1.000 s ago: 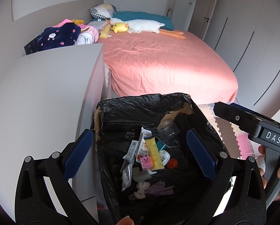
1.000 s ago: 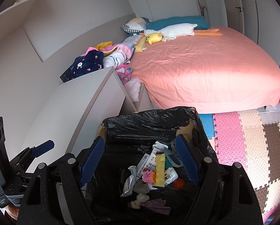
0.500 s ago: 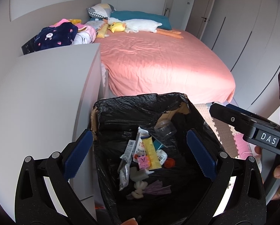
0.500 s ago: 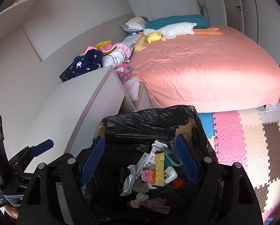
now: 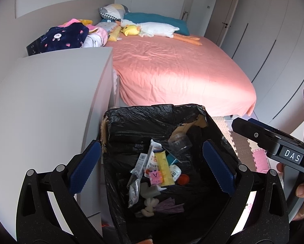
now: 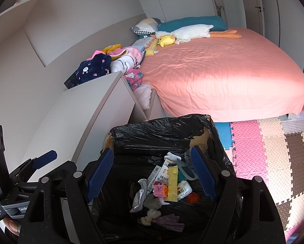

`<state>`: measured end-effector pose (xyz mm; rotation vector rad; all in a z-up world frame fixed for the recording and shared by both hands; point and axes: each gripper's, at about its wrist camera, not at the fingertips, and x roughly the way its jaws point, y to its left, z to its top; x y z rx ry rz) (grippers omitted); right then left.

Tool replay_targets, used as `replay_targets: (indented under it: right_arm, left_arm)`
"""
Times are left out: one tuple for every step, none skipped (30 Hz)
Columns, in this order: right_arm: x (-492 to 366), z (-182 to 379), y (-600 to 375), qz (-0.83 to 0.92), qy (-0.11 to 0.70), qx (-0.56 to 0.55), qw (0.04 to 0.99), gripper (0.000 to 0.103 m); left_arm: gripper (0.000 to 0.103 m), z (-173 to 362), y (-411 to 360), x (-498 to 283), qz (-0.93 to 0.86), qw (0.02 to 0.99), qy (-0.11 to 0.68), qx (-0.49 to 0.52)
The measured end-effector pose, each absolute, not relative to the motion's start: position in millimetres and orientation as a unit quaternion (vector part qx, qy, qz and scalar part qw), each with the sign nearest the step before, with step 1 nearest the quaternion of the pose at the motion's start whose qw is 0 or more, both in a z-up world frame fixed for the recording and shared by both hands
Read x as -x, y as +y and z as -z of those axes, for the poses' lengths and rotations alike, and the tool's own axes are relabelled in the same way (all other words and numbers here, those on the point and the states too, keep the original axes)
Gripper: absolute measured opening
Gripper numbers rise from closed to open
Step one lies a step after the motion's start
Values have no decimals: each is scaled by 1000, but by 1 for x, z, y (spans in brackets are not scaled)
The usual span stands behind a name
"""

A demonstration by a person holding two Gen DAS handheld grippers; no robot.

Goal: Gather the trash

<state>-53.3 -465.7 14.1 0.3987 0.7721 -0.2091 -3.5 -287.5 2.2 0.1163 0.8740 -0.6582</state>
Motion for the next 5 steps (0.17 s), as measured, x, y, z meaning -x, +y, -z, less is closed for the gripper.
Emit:
replay_targets:
  right_arm:
    - [54,-14,-466,101,374,-193,902,79]
    - [53,-14,-466,101,374,-192,902,79]
    - [54,-14,-466,101,374,-192,902,79]
    - [53,-14,-466,101,374,-192,902,79]
    - [53,-14,-466,101,374,-193,902,79]
  left_arm:
    - [97,-2,-288,4,312,852,416,-59]
    - [97,-2,-289,4,312,852,416,-62]
    - [97,-2,-290,5,313,851,416,-64]
    - [97,-2,-290,5,314,850,417,-66]
    - [97,-1,-291,5,315,849,418,-67]
